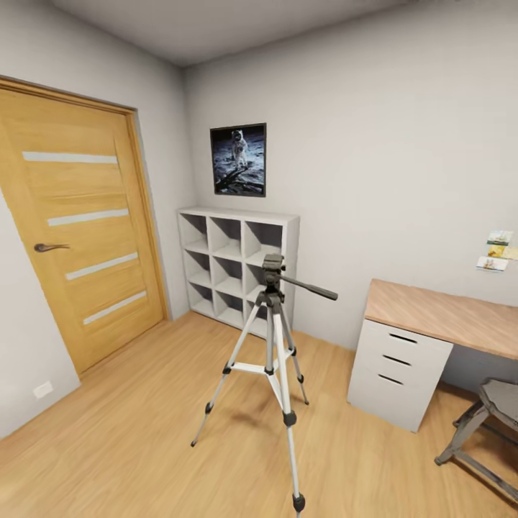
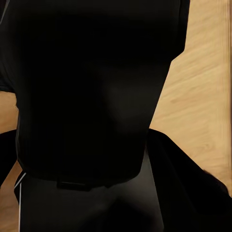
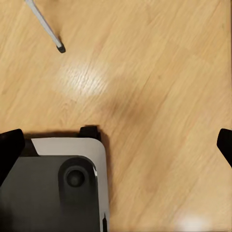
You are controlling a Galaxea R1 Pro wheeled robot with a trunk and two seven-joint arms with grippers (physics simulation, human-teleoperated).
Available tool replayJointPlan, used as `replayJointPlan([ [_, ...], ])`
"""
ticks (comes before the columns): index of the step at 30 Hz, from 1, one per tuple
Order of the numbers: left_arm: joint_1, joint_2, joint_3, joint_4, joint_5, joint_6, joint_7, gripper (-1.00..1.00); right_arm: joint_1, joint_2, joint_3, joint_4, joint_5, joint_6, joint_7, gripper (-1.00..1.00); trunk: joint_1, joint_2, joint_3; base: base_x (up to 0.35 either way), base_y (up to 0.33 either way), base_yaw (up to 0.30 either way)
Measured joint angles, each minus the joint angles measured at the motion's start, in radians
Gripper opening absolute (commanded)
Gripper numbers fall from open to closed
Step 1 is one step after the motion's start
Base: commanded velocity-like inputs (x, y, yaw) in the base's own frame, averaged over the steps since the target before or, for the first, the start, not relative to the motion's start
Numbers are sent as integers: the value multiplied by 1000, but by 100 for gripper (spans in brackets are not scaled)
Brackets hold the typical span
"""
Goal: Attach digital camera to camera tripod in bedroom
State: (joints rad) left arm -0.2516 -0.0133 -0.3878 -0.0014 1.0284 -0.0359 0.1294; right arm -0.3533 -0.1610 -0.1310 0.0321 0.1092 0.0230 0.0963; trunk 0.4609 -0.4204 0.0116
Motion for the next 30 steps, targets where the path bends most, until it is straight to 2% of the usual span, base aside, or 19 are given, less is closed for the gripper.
replayJointPlan([
  [21, 0, 2, 1, 1, 0, 0, -1, -100, 0, -1, 0, 0, 2, -9, -1, 100, 0, 0, 2, 289, 11, -22],
  [30, 0, 1, 0, 0, 0, 0, 0, -100, 0, -1, 0, 0, 0, -9, -2, 100, 0, 0, 2, 75, 51, 0],
])
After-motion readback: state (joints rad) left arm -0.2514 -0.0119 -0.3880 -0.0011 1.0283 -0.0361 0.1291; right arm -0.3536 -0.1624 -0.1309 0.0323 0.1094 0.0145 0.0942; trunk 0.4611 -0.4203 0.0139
